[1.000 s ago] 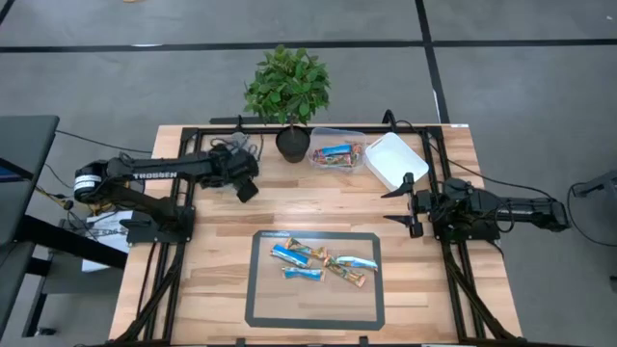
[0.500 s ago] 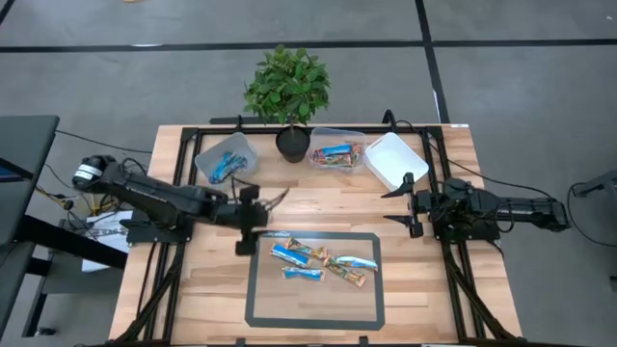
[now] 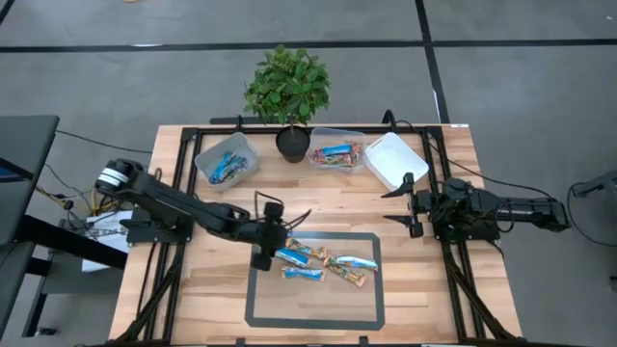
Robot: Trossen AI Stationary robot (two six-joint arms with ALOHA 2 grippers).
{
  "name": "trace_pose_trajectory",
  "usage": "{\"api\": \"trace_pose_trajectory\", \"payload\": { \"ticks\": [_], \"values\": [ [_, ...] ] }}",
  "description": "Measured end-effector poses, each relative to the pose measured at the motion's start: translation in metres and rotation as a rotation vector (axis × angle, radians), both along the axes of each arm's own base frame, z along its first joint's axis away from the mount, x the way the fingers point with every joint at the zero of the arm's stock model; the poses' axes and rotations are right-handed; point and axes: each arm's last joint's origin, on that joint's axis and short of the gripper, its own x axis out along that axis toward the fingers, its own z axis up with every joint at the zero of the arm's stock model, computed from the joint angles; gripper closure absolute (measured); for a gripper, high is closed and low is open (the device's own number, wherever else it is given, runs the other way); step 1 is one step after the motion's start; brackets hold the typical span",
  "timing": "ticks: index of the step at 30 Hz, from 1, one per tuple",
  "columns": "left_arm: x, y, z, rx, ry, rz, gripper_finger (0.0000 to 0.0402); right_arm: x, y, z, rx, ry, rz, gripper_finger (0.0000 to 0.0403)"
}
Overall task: Pick and place Granola Bars by type
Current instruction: Put the yellow granola bar into the white bin
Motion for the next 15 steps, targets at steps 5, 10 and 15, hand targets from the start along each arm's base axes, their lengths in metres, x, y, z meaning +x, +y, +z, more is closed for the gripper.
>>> {"api": "trace_pose_trajectory", "payload": {
  "ticks": [5, 10, 15],
  "values": [
    [0.024, -0.002, -0.014, 0.041, 0.04, -0.023, 0.0208, 0.0, 0.0, 0.0, 0.0, 0.0, 0.0, 0.0132],
    [0.044, -0.007, -0.026, 0.057, 0.076, -0.058, 0.0208, 0.0, 0.0, 0.0, 0.0, 0.0, 0.0, 0.0132],
    [0.06, -0.013, -0.035, 0.022, 0.102, -0.11, 0.0208, 0.0, 0.0, 0.0, 0.0, 0.0, 0.0, 0.0132]
  ]
}}
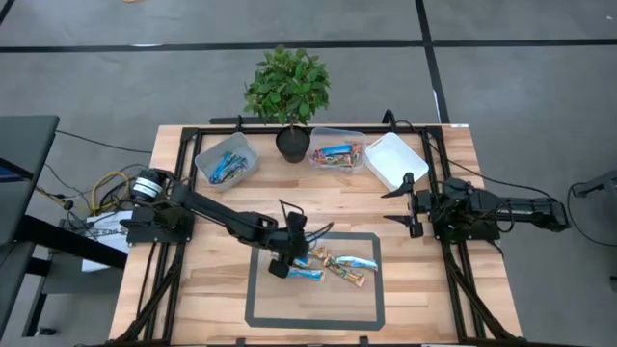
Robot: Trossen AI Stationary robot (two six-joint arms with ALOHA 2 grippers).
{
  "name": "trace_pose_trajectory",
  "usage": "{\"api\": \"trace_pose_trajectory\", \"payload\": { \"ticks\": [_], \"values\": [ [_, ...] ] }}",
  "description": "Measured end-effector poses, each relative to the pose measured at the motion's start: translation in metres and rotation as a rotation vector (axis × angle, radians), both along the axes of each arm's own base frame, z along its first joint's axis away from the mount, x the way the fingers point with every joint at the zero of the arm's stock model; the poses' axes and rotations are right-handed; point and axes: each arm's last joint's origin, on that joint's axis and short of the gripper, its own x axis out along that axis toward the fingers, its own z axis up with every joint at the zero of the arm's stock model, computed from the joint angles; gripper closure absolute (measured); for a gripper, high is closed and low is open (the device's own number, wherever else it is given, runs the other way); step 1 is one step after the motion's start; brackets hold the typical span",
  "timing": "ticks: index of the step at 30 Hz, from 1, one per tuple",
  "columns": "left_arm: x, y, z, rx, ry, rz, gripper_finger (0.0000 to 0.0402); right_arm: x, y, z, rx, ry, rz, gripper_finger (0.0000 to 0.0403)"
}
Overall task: Pick and place Granola Bars by type
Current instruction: Put the yellow granola bar into the white bin
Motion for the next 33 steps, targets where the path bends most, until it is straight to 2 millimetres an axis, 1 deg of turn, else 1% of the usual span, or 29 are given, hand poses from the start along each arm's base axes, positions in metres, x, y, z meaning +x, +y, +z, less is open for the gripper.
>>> {"api": "trace_pose_trajectory", "payload": {
  "ticks": [4, 9, 13, 16, 19, 28, 30, 33],
  "values": [
    [0.008, -0.002, -0.008, 0.002, 0.017, -0.003, 0.0208, 0.0, 0.0, 0.0, 0.0, -0.001, 0.0, 0.0132],
    [0.013, -0.003, -0.021, 0.01, 0.048, -0.002, 0.0208, 0.0, 0.0, 0.0, 0.0, -0.001, 0.0, 0.0132],
    [0.014, -0.003, -0.024, 0.011, 0.051, -0.001, 0.0208, 0.0, 0.0, 0.0, 0.0, -0.001, 0.0, 0.0132],
    [0.015, -0.002, -0.025, 0.015, 0.053, 0.004, 0.0219, 0.0, 0.0, 0.0, 0.0, -0.001, 0.0, 0.0132],
    [0.015, 0.0, -0.026, 0.014, 0.059, 0.008, 0.0247, 0.0, 0.0, 0.0, 0.0, 0.0, 0.0, 0.0132],
    [0.016, 0.002, -0.028, 0.043, 0.06, 0.01, 0.0374, 0.0, 0.0, 0.0, 0.0, 0.0, 0.0, 0.0132],
    [0.017, 0.002, -0.027, 0.064, 0.035, 0.025, 0.039, 0.0, 0.0, 0.0, 0.0, 0.0, -0.001, 0.0132],
    [0.023, 0.003, -0.021, 0.079, -0.043, 0.051, 0.0389, 0.0, 0.0, 0.0, 0.0, 0.0, -0.001, 0.0132]
  ]
}}
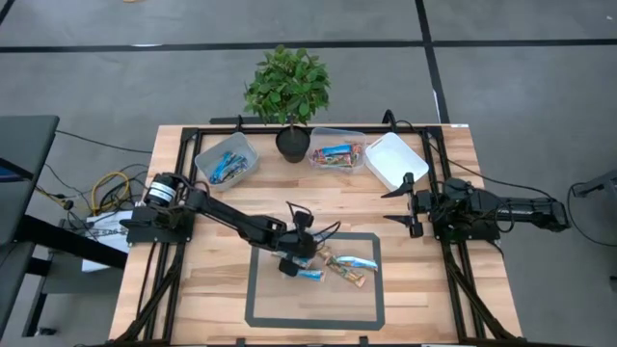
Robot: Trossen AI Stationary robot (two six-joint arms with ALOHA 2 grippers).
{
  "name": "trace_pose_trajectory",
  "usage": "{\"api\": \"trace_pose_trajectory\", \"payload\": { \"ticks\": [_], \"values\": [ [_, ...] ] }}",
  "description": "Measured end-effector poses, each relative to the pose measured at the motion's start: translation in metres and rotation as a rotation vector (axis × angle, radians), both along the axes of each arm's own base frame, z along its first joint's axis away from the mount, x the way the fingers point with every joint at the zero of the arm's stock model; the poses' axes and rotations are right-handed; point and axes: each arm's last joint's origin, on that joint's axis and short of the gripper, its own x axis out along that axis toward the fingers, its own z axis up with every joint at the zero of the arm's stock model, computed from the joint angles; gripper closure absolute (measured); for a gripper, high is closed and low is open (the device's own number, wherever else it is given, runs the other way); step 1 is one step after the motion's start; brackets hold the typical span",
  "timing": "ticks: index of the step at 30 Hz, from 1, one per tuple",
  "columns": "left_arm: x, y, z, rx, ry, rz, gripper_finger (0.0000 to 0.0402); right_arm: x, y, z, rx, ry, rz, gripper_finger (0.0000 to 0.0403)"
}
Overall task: Pick and place Granola Bars by type
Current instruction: Put the yellow granola bar into the white bin
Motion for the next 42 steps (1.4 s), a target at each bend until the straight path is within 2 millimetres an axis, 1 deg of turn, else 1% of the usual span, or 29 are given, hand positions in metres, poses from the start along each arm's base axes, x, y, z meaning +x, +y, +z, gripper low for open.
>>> {"api": "trace_pose_trajectory", "payload": {
  "ticks": [2, 5, 7, 10, 13, 16, 20, 24, 27, 32, 36, 39, 42],
  "values": [
    [0.004, 0.002, 0.01, 0.007, -0.086, 0.024, 0.0378, 0.0, 0.0, 0.0, 0.0, 0.0, 0.0, 0.0132],
    [0.009, 0.009, 0.035, 0.02, -0.241, 0.089, 0.0361, 0.0, 0.0, 0.0, 0.0, 0.0, 0.0, 0.0132],
    [0.012, 0.017, 0.049, 0.044, -0.338, 0.155, 0.0357, 0.0, 0.0, 0.0, 0.0, 0.0, 0.0, 0.0132],
    [0.017, 0.035, 0.068, 0.091, -0.476, 0.279, 0.0357, 0.0, 0.0, 0.0, 0.0, 0.0, 0.0, 0.0132],
    [0.02, 0.057, 0.086, 0.101, -0.602, 0.383, 0.0362, 0.0, 0.0, 0.0, 0.0, 0.0, 0.0, 0.0132],
    [0.023, 0.081, 0.094, 0.099, -0.685, 0.455, 0.0367, 0.0, 0.0, 0.0, 0.0, 0.0, 0.0, 0.0132],
    [0.026, 0.112, 0.099, 0.099, -0.769, 0.529, 0.0372, 0.0, 0.0, 0.0, 0.0, 0.0, 0.0, 0.0132],
    [0.028, 0.138, 0.1, 0.069, -0.78, 0.513, 0.0374, 0.0, 0.0, 0.0, 0.0, 0.0, 0.0, 0.0132],
    [0.041, 0.154, 0.1, 0.095, -0.755, 0.492, 0.0374, 0.0, 0.0, 0.0, 0.0, 0.0, 0.0, 0.0132],
    [0.078, 0.172, 0.107, 0.167, -0.679, 0.398, 0.0374, 0.0, 0.0, 0.0, 0.0, 0.0, -0.002, 0.0132],
    [0.107, 0.185, 0.11, 0.263, -0.594, 0.314, 0.0375, 0.0, 0.0, 0.0, 0.0, 0.0, -0.001, 0.0132],
    [0.125, 0.193, 0.114, 0.335, -0.542, 0.249, 0.0375, 0.0, 0.0, 0.0, 0.0, 0.0, 0.0, 0.0132],
    [0.14, 0.2, 0.115, 0.385, -0.504, 0.214, 0.0375, 0.0, 0.0, 0.0, 0.0, 0.0, -0.001, 0.0132]
  ]
}}
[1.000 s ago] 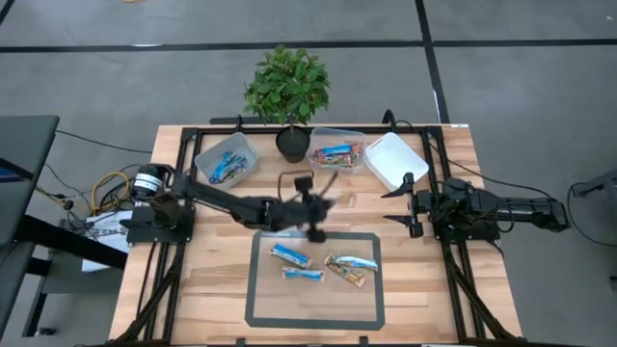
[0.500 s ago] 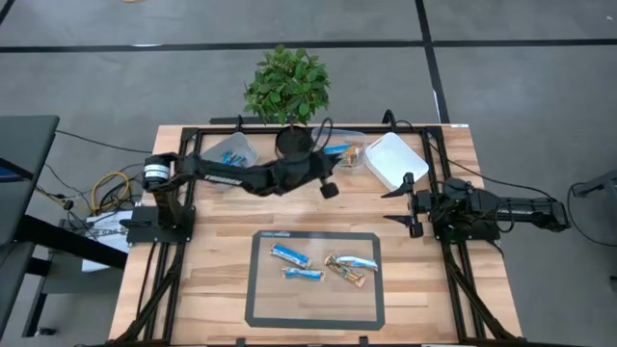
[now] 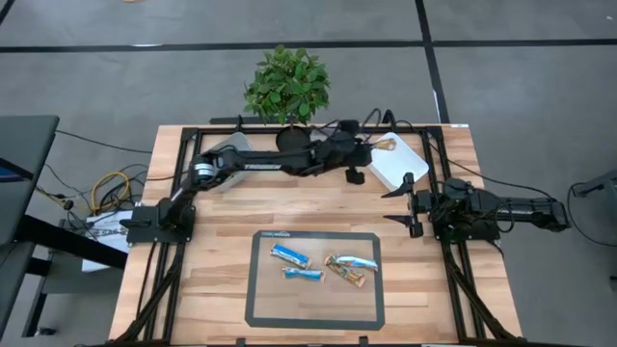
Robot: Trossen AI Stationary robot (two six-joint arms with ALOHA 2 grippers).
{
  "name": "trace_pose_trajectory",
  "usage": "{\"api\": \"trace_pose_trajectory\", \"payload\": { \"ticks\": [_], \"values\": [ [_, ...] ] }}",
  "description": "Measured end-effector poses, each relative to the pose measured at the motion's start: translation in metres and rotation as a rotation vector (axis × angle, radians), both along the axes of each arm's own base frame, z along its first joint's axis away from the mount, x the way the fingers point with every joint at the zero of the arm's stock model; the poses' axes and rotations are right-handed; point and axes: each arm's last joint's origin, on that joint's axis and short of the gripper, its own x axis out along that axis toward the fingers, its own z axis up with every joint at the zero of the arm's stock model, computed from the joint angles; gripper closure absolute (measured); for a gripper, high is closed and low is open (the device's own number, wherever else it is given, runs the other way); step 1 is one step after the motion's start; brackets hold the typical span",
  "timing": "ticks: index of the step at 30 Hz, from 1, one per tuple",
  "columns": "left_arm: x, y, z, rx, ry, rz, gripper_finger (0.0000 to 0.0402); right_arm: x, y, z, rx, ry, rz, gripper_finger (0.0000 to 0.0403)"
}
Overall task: Pick and place Granola Bars by type
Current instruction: Put the yellow granola bar into the white bin
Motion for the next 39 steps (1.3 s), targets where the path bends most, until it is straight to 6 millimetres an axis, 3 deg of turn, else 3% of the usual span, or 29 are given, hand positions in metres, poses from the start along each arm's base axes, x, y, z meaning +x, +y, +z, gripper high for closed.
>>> {"api": "trace_pose_trajectory", "payload": {
  "ticks": [7, 13, 25, 30, 39],
  "values": [
    [0.022, 0.014, -0.005, 0.077, 0.059, -0.046, 0.0375, 0.0, 0.0, 0.0, 0.0, 0.0, 0.001, 0.0132],
    [0.028, 0.022, -0.009, 0.054, 0.058, -0.026, 0.0353, 0.0, 0.0, 0.0, 0.0, 0.0, 0.001, 0.0132],
    [0.029, 0.023, -0.001, 0.018, -0.04, -0.007, 0.0172, 0.0, 0.0, 0.0, 0.0, -0.001, 0.001, 0.0132],
    [0.03, 0.016, -0.001, 0.036, -0.029, 0.046, 0.0142, 0.0, 0.0, 0.0, 0.0, -0.001, 0.0, 0.0132],
    [0.028, -0.017, -0.012, -0.066, 0.098, 0.035, 0.0148, 0.0, 0.0, 0.0, 0.0, 0.0, 0.0, 0.0132]
  ]
}}
